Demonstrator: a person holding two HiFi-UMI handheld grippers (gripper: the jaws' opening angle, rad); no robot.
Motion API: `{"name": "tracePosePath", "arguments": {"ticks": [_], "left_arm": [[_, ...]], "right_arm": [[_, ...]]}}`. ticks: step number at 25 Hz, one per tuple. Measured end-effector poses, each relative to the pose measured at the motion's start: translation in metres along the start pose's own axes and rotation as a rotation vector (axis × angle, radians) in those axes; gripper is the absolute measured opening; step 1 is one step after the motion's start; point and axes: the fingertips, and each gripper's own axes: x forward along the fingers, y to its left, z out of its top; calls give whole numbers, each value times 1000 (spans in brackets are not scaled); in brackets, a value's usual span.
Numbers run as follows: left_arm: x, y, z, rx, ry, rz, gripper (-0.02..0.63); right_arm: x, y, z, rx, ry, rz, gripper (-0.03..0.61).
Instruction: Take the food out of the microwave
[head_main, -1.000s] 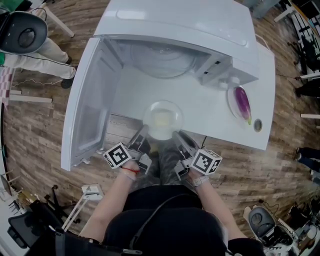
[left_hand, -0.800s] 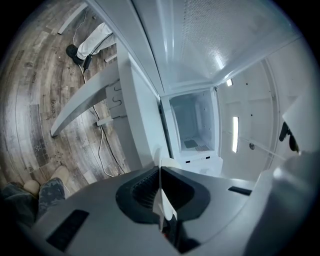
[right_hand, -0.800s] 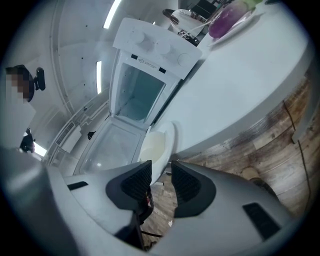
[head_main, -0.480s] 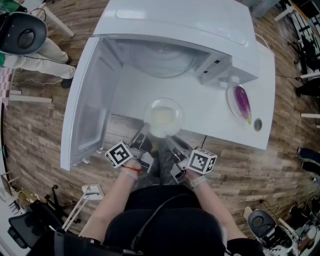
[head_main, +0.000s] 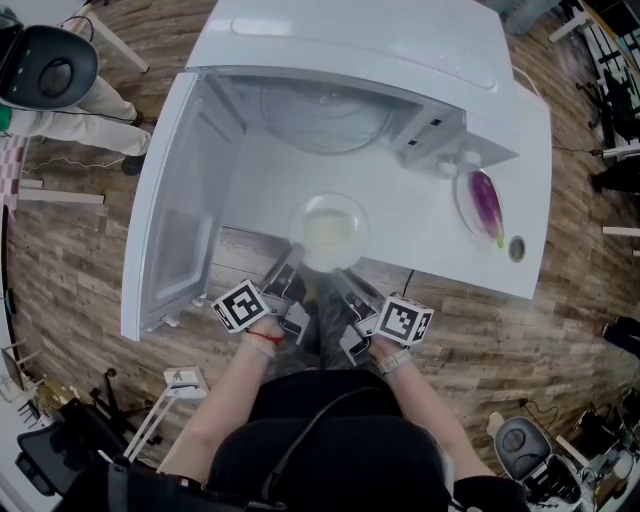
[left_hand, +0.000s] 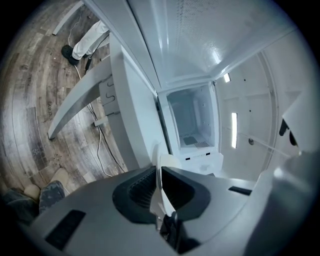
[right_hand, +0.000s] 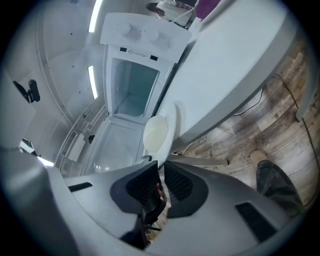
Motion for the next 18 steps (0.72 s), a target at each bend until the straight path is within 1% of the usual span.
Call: {"name": "tracePosePath", "arguments": {"ticks": [1,4,6,7,9,10,13,14,16,17,18], "left_arm": [[0,0,0,9,6,7,23],[3,-7,-4,-46,11,-32,31],[1,-3,-3,-6,33,-1,55],[1,-5,-3,-11,35,-8,69],[3,-13,-5,-79,19,-47,86],[2,-13,-4,-81,15,-43,89],[-9,2,5,43,30,61,91],[-10,0,5,31,25,57,91],[-6,-12,3,-54,4,-17,91],[-5,-15,2,-74,0,-35,91],[-6,-16,1,-76,0,-39,91]], "right_arm": [[0,0,1,4,-4,0,57],[1,-1,4,24,-19,1,54],[2,0,5,33,-26,1,54],[3,0,6,37,-29,2,52],[4,0,7,43,-35,7,51],[5,0,8,45,-36,9,51],[7,1,11,46,-40,11,51],[7,1,12,46,-42,11,51],[8,1,13,50,-45,9,51],[9,1,14,52,-47,8,51],[9,1,15,52,-49,7,51]]}}
